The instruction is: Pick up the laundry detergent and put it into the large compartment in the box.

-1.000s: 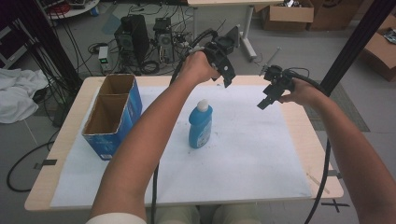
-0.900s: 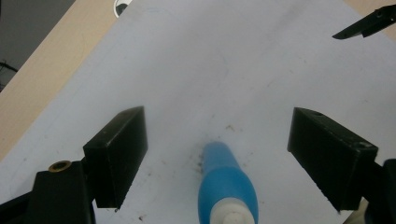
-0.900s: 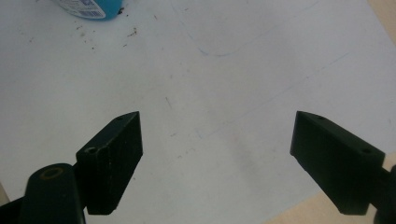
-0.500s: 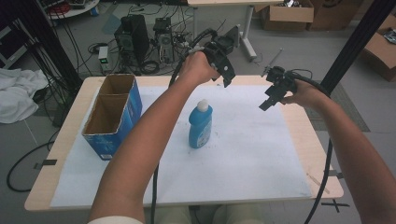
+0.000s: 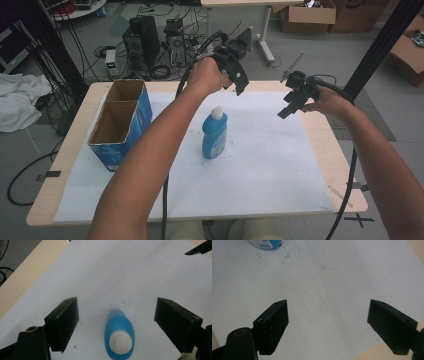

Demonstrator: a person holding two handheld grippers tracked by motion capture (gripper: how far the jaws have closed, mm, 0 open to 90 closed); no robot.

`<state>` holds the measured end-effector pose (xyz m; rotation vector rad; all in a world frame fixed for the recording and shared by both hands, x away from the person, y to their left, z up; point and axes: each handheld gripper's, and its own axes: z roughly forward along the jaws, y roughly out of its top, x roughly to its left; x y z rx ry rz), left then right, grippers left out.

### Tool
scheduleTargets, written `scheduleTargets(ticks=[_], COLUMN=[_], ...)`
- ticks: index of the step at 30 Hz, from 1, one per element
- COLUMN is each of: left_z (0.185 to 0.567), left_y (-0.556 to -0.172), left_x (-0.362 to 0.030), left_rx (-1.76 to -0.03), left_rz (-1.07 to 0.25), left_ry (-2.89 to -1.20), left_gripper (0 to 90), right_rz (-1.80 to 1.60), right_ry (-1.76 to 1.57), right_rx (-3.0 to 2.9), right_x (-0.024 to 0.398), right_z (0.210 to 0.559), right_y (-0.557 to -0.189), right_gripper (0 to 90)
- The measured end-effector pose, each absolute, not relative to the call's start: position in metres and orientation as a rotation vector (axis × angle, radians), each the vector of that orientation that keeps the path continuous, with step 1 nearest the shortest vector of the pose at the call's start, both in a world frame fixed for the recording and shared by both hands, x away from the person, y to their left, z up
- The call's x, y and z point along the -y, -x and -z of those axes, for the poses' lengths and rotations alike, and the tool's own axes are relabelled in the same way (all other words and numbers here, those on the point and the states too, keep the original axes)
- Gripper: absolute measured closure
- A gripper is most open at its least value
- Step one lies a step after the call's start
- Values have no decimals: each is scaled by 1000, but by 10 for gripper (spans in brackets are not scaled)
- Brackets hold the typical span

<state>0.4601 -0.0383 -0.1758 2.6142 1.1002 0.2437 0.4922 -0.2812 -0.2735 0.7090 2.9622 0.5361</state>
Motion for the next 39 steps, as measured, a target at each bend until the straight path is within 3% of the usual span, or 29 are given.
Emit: scheduleTargets(ticks=[14,39], left_z=[194,205], left_y=[-452,-439], left_x=[26,13], left_rx=[-1225,-1268], left_rz=[-218,-146], left_ry=[-2590,-2559], left_gripper=[203,200], right_rz=[-539,-510], right_ry=[-710,-690], right_rx=[-2961,-2978], right_x=[284,275], right_z=[275,280], right_y=[-491,-491], right_gripper=[173,174])
